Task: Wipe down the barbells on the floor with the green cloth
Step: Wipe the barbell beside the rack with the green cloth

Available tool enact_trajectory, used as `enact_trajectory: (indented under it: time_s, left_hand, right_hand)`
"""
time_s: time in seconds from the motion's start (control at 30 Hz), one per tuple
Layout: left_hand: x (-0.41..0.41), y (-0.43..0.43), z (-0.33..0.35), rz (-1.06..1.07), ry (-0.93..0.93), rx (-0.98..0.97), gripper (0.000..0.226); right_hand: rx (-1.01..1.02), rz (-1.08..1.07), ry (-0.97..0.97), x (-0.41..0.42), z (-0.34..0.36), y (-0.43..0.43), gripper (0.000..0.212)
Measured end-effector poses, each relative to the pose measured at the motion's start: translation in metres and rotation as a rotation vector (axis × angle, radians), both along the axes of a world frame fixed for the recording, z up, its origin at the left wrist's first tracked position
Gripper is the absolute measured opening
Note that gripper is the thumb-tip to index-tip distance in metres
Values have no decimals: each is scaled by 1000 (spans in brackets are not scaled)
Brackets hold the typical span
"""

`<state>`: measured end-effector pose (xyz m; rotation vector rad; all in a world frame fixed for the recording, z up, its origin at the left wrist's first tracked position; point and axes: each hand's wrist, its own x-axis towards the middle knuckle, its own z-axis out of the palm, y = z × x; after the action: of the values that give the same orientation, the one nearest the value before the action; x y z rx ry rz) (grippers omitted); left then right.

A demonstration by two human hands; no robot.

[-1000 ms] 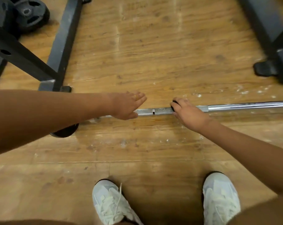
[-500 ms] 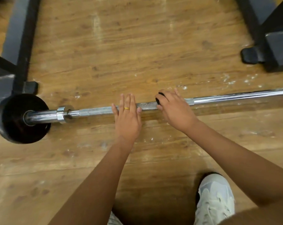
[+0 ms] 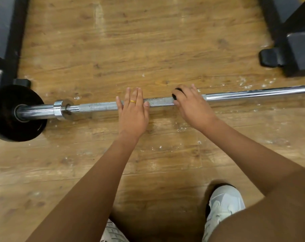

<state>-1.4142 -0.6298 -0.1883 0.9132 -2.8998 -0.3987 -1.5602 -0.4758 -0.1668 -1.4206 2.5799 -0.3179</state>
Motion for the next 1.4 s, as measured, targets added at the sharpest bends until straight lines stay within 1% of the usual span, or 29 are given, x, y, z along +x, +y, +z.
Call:
enact_trajectory:
  time_s: [0.07,0.17,0.27,0.33,0.47,0.53,0.6,0.67,0.73,0.83,0.97,1.07,1.13,1.2,1.27,1.4]
  left_hand:
    - [-3,0,1,6,-16,-9,56]
    - [-6,-4,2,-9,-87,-14,58]
    - [-8,-10,7,-20,-127,4,58]
    - [-11,-12,10,-29,-143,10,58]
    - [-18,-18,12,-36,-163,8,57]
    - [-22,-20,10,-33,-165,-4,57]
    - [-26,-23,10,-30,-172,-7,57]
    - [-29,-28,9,-30,-164,-7,57]
    - [-33,-32,8,-37,-155,-3,58]
    - [-36,-33,5,-23,-110,-16,60]
    - [-39,-32,-2,1,-39,-58,60]
    - [-41,-35,-3,4,-10,-100,67]
    - [-43,-37,-6,0,-17,-112,69]
    - [-45,-38,-9,10,-14,-123,68]
    - [-47,-39,-11,23,2,-123,67]
    - [-49,-38,-16,44,73,-123,63]
  right_hand:
    - [16,-11,16,5,0,-8,35]
    - [26,100,31,17,0,-31,38]
    - [30,176,55,12,4,-34,41]
    - [37,166,40,-1,3,-24,40]
    - [18,39,-23,-13,4,-16,41]
    - [16,33,-22,-5,6,-31,40]
    - [36,71,-6,4,6,-47,40]
    - [53,113,31,4,5,-53,42]
    - [58,109,35,-7,5,-43,42]
    - [8,27,35,-21,3,-20,43]
    - [-14,-36,83,-11,-4,-41,39]
    - [-31,1,149,-4,-8,-51,46]
    - [-38,30,178,-13,-11,-43,54]
    - [-61,26,176,-24,-13,-30,56]
    - [-82,-19,145,-31,-12,-24,53]
    - [-126,-111,110,-16,-12,-44,39]
